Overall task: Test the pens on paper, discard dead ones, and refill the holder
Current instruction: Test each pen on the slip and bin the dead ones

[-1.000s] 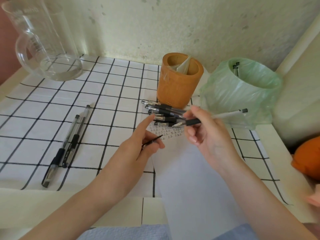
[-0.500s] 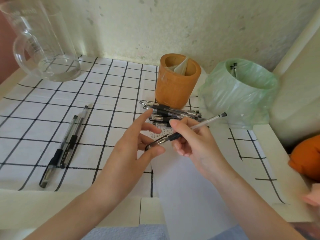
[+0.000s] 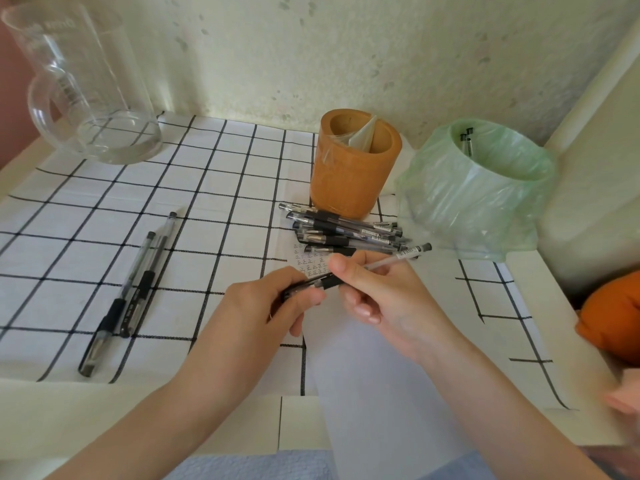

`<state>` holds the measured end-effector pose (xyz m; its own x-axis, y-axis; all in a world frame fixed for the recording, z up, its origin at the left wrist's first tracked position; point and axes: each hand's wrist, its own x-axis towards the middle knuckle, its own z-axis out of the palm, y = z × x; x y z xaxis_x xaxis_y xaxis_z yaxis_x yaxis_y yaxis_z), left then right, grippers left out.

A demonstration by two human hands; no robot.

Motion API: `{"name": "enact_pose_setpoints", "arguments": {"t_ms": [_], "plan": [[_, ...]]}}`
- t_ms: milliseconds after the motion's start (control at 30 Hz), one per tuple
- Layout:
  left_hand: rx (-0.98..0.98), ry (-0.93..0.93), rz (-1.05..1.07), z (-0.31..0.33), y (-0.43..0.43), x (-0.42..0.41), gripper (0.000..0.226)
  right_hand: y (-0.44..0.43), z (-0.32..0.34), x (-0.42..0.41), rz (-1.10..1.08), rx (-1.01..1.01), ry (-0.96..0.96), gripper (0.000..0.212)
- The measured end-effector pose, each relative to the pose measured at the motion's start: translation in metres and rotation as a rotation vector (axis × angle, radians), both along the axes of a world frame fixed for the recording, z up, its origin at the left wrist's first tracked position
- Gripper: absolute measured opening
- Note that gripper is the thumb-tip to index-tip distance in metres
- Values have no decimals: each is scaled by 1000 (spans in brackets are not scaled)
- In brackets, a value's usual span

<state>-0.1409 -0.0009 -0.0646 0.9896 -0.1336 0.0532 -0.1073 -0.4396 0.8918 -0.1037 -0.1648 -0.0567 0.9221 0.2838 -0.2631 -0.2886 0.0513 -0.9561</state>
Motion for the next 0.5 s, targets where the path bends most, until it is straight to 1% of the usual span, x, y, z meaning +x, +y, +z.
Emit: {"name": "enact_pose_setpoints", "arguments": {"t_ms": [100, 267, 367, 500], "plan": [[72, -66, -14, 0, 0, 0, 25, 0, 1, -1, 30, 14, 18, 29], [128, -128, -36, -3, 3, -1, 23, 1, 3, -3, 80, 24, 35, 32], [129, -153, -30, -5, 3, -2, 21, 2, 5, -4, 95, 42, 72, 31], [102, -155, -21, -2, 2, -2, 21, 3, 7, -6, 83, 51, 60, 28]]}}
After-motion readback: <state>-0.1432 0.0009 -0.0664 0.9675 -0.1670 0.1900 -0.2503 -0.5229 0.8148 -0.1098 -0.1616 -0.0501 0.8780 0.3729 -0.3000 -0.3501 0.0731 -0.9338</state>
